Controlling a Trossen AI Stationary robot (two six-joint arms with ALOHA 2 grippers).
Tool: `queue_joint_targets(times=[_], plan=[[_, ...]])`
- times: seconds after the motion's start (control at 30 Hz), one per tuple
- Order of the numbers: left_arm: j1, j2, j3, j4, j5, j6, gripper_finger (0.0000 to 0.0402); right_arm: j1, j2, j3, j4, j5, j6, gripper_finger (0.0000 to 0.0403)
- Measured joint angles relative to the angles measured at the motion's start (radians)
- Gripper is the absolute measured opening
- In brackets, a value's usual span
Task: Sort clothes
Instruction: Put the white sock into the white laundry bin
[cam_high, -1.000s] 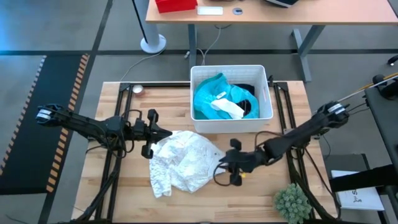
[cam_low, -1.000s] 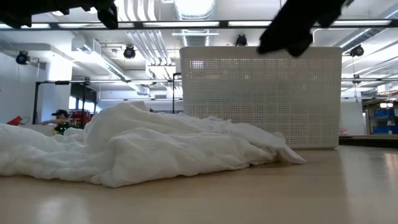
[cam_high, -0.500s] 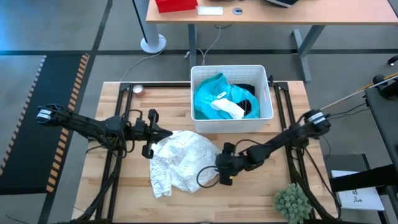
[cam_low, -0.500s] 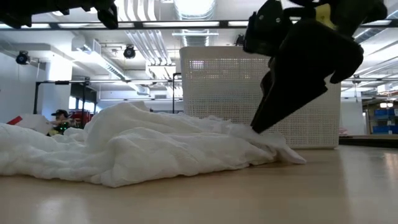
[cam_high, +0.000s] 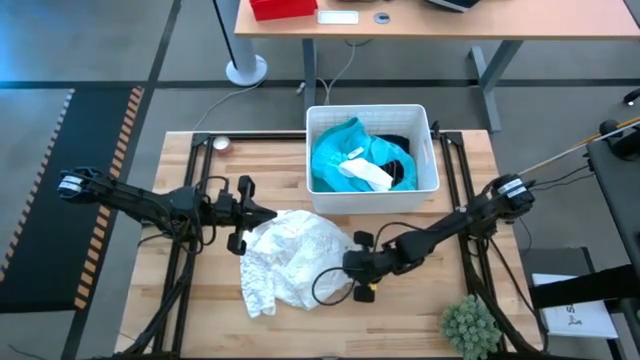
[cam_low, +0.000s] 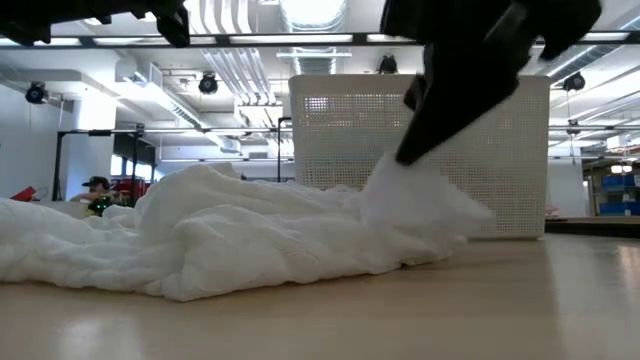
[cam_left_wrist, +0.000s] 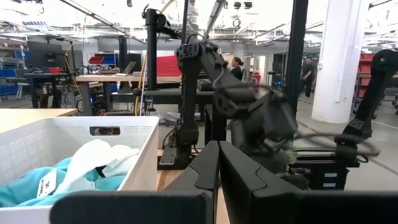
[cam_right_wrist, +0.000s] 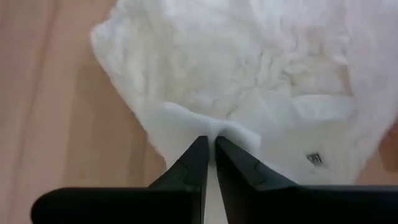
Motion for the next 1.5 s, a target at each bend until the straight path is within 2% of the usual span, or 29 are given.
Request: queue_joint_targets(times=[0.13, 0.43, 0.73, 0.87, 1.0, 1.2, 1.3, 1.5], plan=[[0.000, 0.000, 0.000, 0.000, 0.000, 0.000, 0.0000, 0.040, -0.032, 0.077, -0.098, 0.065, -0.048, 0.0003], [0.000, 0.000, 0.000, 0.003, 0.000, 0.001, 0.0000, 0.113, -0.070, 0.292, -0.294, 0.228, -0.114, 0.0000], [0.000, 0.000, 0.000, 0.009, 0.000, 0.003, 0.0000, 0.126, -0.070, 0.510, -0.403, 0.298, -0.246, 0.0000], [0.000, 0.000, 0.000, 0.011, 0.000, 0.014, 0.0000, 0.119, -0.071, 0.644, -0.542, 0.388, -0.290, 0.0000], [0.000, 0.000, 0.000, 0.018, -0.010, 0.026, 0.0000, 0.101, -0.072, 0.792, -0.684, 0.531, -0.336, 0.0000], [0.000, 0.007, 0.000, 0.019, -0.028, 0.034, 0.0000, 0.022, -0.075, 1.018, -0.780, 0.704, -0.458, 0.0000], [0.000, 0.018, 0.000, 0.018, -0.028, 0.032, 0.0000, -0.055, -0.078, 1.103, -0.788, 0.718, -0.521, 0.0000], [0.000, 0.050, 0.000, 0.018, -0.029, 0.021, 0.0000, -0.258, -0.090, 1.217, -0.874, 0.708, -0.549, 0.0000]])
